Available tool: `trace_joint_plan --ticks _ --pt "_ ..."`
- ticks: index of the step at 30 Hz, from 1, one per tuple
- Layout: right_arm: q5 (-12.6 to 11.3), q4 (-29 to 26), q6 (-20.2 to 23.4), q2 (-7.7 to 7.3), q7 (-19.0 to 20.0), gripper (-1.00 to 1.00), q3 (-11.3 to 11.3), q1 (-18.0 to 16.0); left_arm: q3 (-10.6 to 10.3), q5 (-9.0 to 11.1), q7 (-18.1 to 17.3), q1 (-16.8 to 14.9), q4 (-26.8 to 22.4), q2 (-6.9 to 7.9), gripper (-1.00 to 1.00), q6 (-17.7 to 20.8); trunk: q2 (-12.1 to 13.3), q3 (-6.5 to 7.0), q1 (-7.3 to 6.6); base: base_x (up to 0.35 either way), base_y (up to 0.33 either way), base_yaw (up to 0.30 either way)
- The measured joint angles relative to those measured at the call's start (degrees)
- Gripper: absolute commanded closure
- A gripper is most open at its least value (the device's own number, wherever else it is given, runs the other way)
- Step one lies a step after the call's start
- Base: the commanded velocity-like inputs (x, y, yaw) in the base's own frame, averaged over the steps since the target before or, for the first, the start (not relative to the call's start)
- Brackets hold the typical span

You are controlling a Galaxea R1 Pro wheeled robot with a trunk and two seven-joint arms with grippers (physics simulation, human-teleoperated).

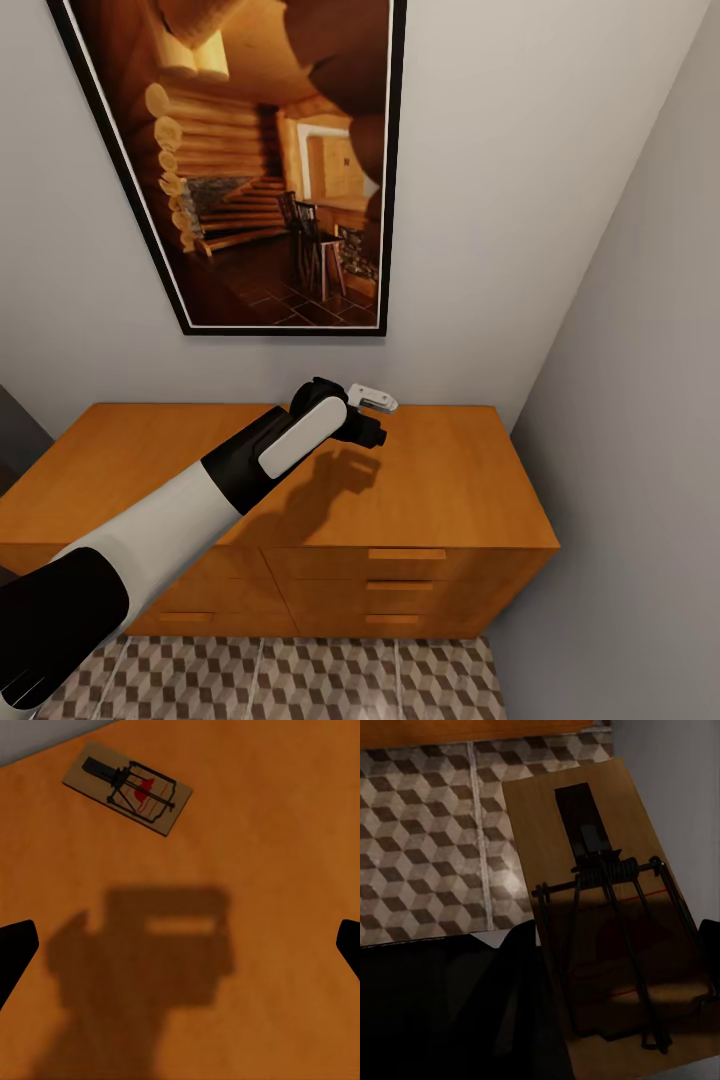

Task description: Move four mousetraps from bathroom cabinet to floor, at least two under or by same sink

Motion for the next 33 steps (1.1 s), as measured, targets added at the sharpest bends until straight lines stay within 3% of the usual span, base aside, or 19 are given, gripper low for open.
trace_joint_plan --ticks 33 --pt "0.0 0.0 0.0 -0.05 0.01 1.0 -0.06 0.0 0.05 0.07 -0.02 0.26 -0.06 0.31 -1.0 0.0 0.0 0.0 0.0 0.0 0.0 0.0"
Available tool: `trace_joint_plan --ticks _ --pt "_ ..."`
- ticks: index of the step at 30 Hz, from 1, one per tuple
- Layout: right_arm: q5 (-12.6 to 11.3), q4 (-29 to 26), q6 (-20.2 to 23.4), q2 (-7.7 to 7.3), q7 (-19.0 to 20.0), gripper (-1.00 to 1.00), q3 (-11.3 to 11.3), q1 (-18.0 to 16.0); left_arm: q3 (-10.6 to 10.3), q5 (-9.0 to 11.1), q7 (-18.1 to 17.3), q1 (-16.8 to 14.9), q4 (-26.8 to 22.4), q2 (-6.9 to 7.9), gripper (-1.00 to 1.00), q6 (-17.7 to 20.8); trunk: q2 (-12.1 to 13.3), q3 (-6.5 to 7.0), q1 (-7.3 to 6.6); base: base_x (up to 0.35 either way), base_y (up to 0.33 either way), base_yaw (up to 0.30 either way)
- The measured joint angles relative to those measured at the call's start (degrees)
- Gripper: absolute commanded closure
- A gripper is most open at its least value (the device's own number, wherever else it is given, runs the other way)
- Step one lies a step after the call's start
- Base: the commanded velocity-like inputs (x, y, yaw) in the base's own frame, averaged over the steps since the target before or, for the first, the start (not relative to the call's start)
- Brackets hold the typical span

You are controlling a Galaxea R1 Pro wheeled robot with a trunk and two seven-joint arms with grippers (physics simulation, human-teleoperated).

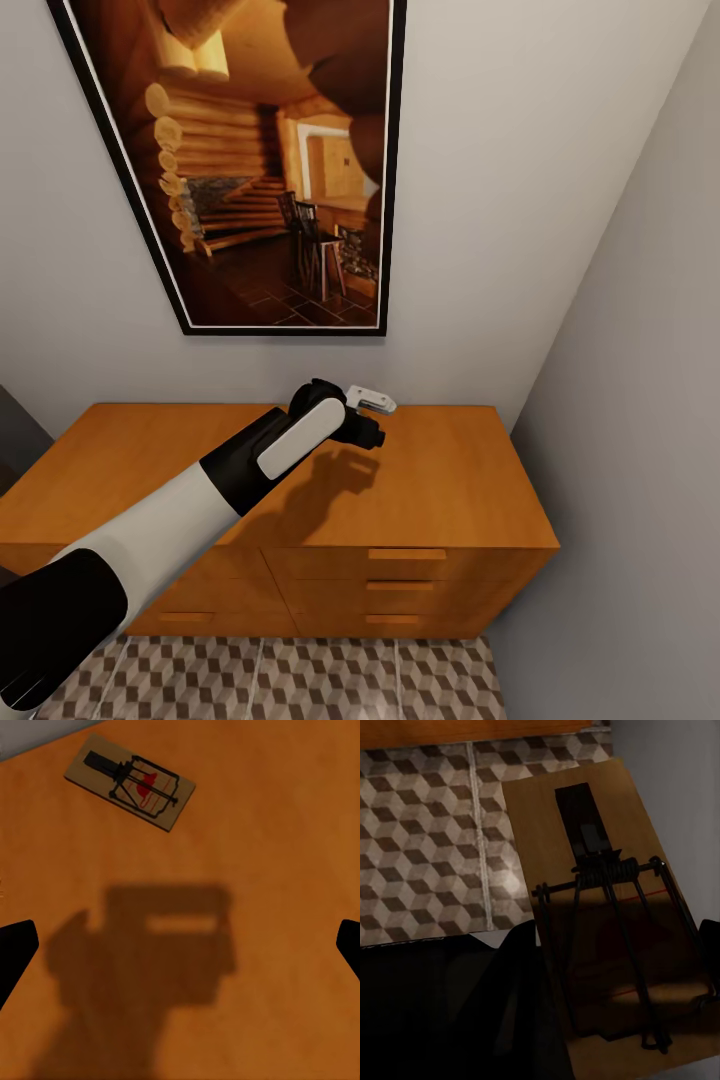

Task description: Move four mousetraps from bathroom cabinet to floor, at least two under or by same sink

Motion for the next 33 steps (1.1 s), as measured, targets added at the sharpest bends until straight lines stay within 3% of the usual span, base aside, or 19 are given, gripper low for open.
trace_joint_plan --ticks 33 --pt "-0.01 0.0 -0.02 0.1 0.1 1.0 -0.02 0.0 0.0 0.01 -0.02 0.01 0.95 0.05 -1.0 0.0 0.0 0.0 0.0 0.0 0.0 0.0"
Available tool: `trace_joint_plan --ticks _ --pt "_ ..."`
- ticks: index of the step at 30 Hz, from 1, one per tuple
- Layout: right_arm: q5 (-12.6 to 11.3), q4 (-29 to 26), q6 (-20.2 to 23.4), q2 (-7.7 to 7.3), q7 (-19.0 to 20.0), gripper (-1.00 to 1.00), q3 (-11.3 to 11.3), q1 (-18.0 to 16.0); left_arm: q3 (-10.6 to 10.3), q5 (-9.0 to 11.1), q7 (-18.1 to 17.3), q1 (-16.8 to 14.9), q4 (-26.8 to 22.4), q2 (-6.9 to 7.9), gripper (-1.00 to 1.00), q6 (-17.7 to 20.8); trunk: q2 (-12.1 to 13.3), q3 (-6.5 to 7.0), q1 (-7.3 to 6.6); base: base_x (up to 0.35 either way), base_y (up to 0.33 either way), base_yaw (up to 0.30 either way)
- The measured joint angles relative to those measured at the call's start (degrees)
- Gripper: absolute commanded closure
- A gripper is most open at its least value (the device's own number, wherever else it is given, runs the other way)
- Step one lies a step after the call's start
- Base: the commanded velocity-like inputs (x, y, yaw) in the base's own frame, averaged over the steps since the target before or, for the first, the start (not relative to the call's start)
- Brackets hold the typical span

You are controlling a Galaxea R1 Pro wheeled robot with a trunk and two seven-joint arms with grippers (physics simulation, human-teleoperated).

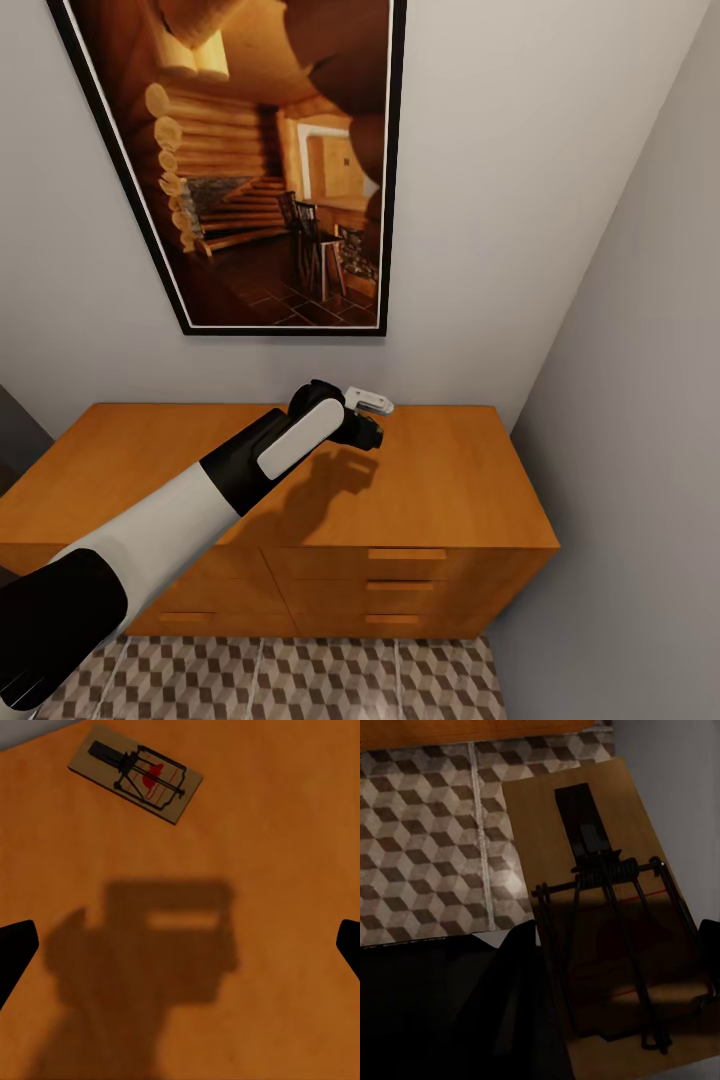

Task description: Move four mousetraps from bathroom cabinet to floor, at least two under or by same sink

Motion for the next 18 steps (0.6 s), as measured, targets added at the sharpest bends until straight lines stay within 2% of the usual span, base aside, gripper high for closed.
trace_joint_plan --ticks 18 --pt "0.04 0.0 0.02 -0.03 -0.09 1.0 -0.01 0.0 0.0 0.0 0.0 0.04 0.53 0.0 -1.0 0.0 0.0 0.0 0.0 0.0 0.0 0.0"
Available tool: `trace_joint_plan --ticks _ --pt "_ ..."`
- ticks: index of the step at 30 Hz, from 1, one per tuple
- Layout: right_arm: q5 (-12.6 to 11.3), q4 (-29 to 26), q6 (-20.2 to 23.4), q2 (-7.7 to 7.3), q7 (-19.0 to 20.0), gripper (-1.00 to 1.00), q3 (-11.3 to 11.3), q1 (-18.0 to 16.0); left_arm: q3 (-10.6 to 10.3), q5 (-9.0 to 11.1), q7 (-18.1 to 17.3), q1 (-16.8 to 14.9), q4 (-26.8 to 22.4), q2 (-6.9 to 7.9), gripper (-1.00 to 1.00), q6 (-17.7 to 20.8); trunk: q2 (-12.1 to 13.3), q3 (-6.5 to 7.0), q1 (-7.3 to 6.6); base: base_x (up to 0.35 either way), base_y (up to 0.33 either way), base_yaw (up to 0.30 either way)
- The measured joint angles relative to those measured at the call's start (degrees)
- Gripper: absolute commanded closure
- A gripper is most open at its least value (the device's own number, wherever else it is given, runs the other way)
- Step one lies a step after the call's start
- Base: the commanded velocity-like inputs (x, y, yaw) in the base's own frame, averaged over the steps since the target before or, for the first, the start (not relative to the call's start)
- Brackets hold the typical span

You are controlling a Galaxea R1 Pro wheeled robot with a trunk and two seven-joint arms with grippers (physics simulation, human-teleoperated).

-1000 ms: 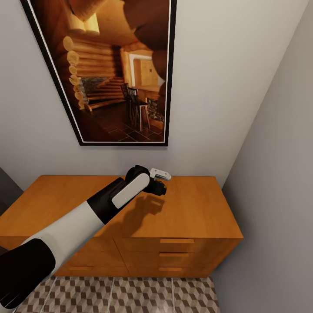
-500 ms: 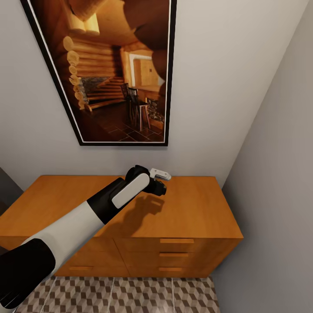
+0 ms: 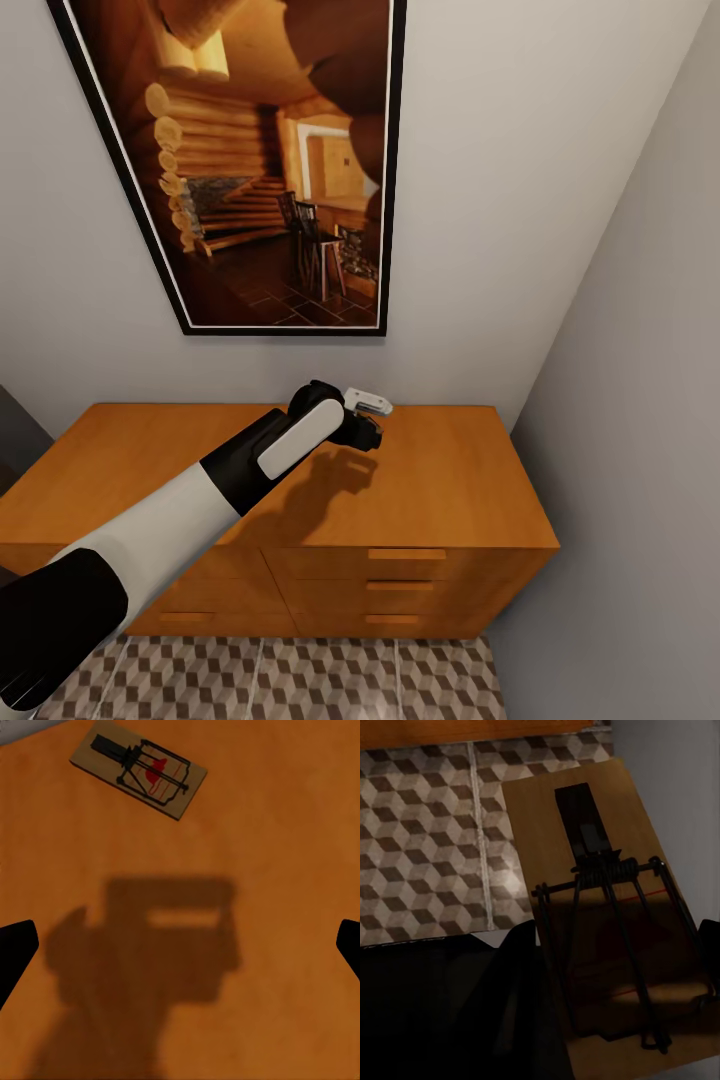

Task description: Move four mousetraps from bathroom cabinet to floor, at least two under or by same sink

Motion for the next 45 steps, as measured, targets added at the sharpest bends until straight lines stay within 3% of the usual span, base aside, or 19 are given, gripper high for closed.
trace_joint_plan --ticks 31,45 --pt "-0.06 0.0 0.02 -0.06 -0.08 1.0 0.0 0.0 -0.06 0.08 -0.09 0.03 0.61 -0.03 -1.0 -0.01 0.0 0.0 0.0 0.001 -0.001 0.0" --pt "-0.06 0.02 0.02 0.02 -0.08 1.0 0.0 0.0 -0.08 0.08 -0.11 0.02 1.67 -0.3 -1.0 -0.08 0.0 0.0 0.0 0.102 -0.079 0.0"
